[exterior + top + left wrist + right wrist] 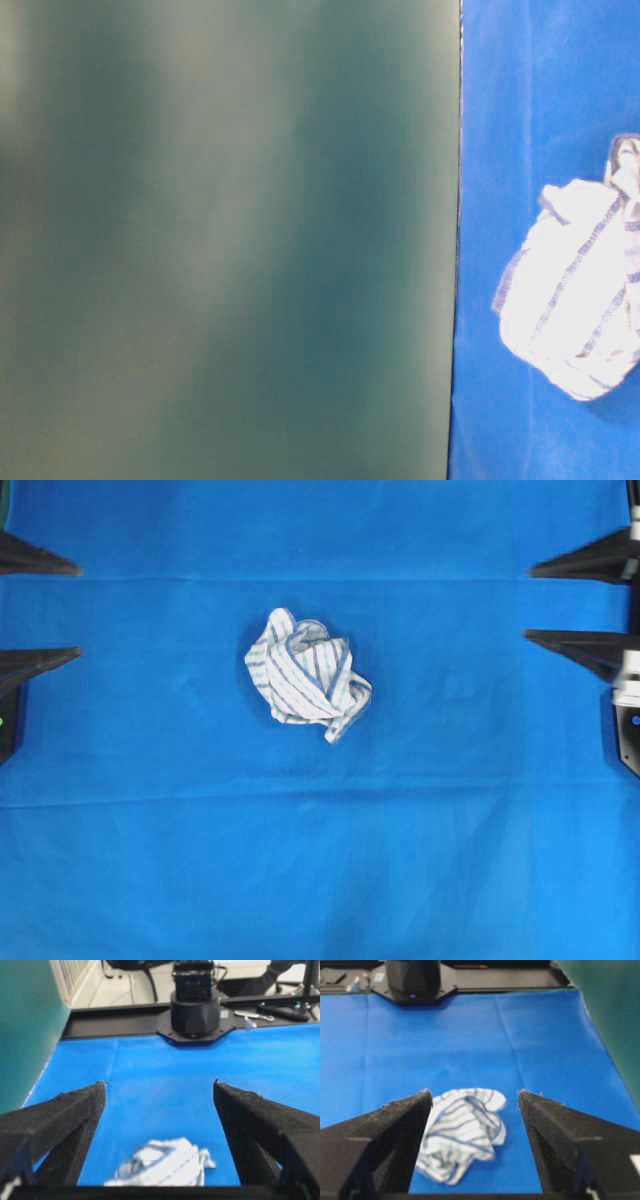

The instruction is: Hand over the towel.

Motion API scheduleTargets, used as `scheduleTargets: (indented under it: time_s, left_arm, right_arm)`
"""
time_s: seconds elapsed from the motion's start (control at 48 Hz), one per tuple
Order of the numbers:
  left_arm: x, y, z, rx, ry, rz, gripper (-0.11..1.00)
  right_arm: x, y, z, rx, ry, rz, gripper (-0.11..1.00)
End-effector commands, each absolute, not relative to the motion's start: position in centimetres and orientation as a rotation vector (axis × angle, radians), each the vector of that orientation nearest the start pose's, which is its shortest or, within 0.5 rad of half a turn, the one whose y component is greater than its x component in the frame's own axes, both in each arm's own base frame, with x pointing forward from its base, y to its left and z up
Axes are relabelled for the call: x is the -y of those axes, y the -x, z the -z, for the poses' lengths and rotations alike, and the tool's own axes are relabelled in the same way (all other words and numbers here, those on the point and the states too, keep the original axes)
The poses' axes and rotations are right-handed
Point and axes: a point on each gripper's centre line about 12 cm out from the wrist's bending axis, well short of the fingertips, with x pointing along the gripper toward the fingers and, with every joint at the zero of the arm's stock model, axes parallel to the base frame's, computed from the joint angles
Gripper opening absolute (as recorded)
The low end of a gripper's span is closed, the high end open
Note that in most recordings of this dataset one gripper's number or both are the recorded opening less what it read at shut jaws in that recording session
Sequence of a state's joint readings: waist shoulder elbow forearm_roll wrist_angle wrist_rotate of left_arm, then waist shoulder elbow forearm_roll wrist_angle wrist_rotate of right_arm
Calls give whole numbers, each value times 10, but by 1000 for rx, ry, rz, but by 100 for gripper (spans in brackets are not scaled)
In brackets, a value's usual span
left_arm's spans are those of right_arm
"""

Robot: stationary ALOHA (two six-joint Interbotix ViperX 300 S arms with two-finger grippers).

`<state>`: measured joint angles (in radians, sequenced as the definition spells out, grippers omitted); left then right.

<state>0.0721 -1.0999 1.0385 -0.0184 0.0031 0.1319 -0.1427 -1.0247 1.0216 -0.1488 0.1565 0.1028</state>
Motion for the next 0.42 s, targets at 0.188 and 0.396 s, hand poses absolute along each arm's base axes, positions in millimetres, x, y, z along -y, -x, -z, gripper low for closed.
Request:
scheduleTargets:
  time_s: [0.188, 0.396]
  left_arm:
    - [-10, -135, -280, 91, -101, -77, 92]
    - [-9, -122, -247, 116, -98, -79, 92]
  right_arm:
    - [23, -143, -261, -108, -39, 168, 71]
    - [23, -138, -240, -75, -71, 171, 71]
